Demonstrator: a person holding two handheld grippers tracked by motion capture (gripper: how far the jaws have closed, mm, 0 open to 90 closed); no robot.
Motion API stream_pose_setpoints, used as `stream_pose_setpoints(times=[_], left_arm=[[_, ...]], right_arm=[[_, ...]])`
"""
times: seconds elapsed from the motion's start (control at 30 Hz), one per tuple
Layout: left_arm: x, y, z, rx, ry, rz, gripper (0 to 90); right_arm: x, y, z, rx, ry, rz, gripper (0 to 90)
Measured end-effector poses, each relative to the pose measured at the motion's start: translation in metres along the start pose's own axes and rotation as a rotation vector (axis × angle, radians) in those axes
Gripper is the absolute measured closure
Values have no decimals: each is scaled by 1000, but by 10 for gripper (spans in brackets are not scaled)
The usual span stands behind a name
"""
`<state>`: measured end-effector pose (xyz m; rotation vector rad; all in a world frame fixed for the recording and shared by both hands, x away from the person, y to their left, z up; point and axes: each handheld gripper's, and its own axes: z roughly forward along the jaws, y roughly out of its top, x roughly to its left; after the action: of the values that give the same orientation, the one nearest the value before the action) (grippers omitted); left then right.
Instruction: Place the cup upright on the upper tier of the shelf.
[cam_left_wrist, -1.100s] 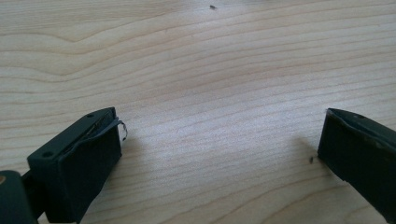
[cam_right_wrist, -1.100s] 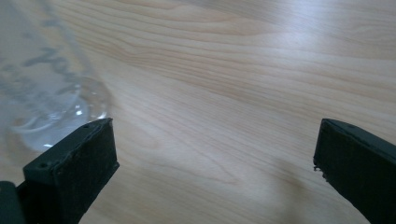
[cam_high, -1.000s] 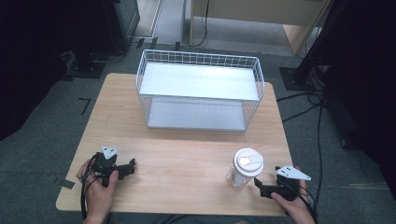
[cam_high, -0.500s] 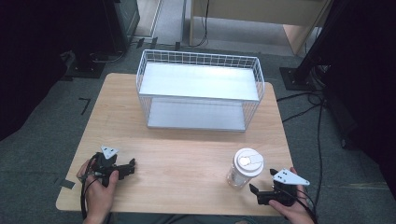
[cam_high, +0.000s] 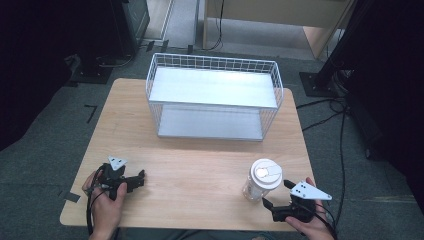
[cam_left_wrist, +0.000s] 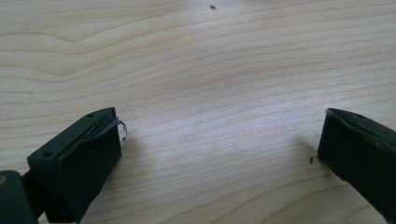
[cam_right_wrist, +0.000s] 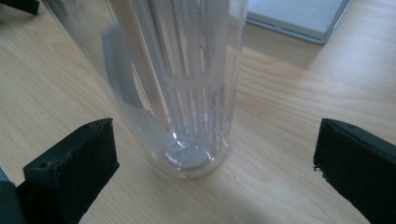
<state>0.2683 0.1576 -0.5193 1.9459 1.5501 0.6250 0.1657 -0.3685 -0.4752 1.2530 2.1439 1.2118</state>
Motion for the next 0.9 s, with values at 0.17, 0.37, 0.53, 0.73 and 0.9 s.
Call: stream_pose_setpoints(times=[0.17,0.37,0.53,0.73,0.9], left_arm=[[0,0,0,0,0,0,0],[0,0,0,0,0,0,0],[0,0,0,0,0,0,0],[0,0,0,0,0,0,0],[0,0,0,0,0,0,0]], right_arm=[[5,6,2,-24,-11,5,0],[14,16,5,-57,-24,5,0],[23,25,13,-90,-54,12,0],[28,32,19,-119,-74,26,0],[32,37,21,-171,-93,32,50]])
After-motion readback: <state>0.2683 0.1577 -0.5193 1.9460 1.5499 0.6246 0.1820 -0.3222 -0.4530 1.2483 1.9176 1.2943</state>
